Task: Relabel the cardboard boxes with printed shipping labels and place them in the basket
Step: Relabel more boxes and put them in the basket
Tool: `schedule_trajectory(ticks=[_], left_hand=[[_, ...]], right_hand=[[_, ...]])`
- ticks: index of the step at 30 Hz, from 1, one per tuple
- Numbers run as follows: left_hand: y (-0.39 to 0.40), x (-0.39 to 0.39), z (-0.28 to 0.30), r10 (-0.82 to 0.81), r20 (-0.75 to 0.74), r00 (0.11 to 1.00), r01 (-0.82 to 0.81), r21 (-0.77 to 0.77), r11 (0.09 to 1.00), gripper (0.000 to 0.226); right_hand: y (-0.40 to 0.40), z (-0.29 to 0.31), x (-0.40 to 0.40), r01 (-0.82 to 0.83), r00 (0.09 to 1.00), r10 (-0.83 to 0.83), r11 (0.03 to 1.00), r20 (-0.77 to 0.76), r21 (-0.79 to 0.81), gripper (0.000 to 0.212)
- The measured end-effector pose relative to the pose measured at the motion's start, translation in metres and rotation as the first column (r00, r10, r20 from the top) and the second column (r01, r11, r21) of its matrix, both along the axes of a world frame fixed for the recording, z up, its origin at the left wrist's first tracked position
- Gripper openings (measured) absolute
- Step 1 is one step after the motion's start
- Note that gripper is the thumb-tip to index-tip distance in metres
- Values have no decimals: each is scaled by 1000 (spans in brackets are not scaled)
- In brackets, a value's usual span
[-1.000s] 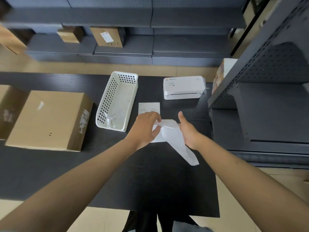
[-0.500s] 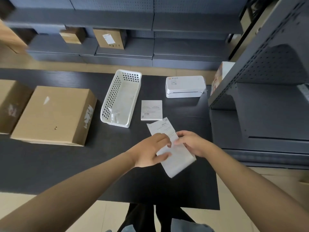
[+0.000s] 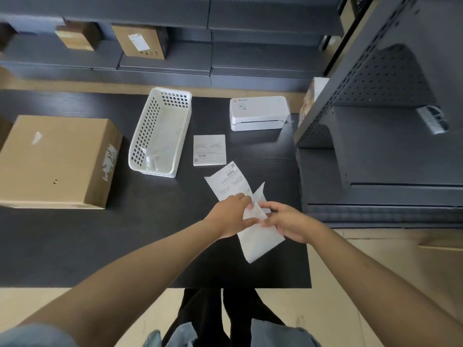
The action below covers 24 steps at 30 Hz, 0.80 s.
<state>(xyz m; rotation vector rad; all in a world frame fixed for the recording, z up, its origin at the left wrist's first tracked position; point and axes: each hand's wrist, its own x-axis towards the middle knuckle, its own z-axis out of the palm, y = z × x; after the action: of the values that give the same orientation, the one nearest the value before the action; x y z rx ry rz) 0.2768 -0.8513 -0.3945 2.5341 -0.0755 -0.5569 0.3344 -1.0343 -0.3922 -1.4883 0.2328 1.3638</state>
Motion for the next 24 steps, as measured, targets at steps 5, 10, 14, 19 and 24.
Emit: schedule_trajectory(ticks=[5, 10, 14, 19, 24], left_hand=[[-1, 0, 1, -16, -35, 999, 17, 38, 999, 42], [-3, 2, 7, -89, -35, 995, 93, 144, 985, 33], [-9, 5, 13, -108, -58, 992, 118, 209, 971, 28], [0, 10, 19, -79, -130, 988, 107, 227, 968, 27], [-3, 4, 18, -74, -174, 982, 99, 141, 985, 41]], right_hand=[[1, -3, -5, 8, 998, -6, 999, 59, -35, 50], [8, -2, -7, -31, 978, 52, 994, 203, -108, 44], [15, 0, -7, -95, 942, 145, 980, 302, -174, 41], [12, 4, -7, -125, 935, 183, 971, 302, -203, 49], [6, 4, -10, -80, 941, 139, 977, 309, -195, 34]])
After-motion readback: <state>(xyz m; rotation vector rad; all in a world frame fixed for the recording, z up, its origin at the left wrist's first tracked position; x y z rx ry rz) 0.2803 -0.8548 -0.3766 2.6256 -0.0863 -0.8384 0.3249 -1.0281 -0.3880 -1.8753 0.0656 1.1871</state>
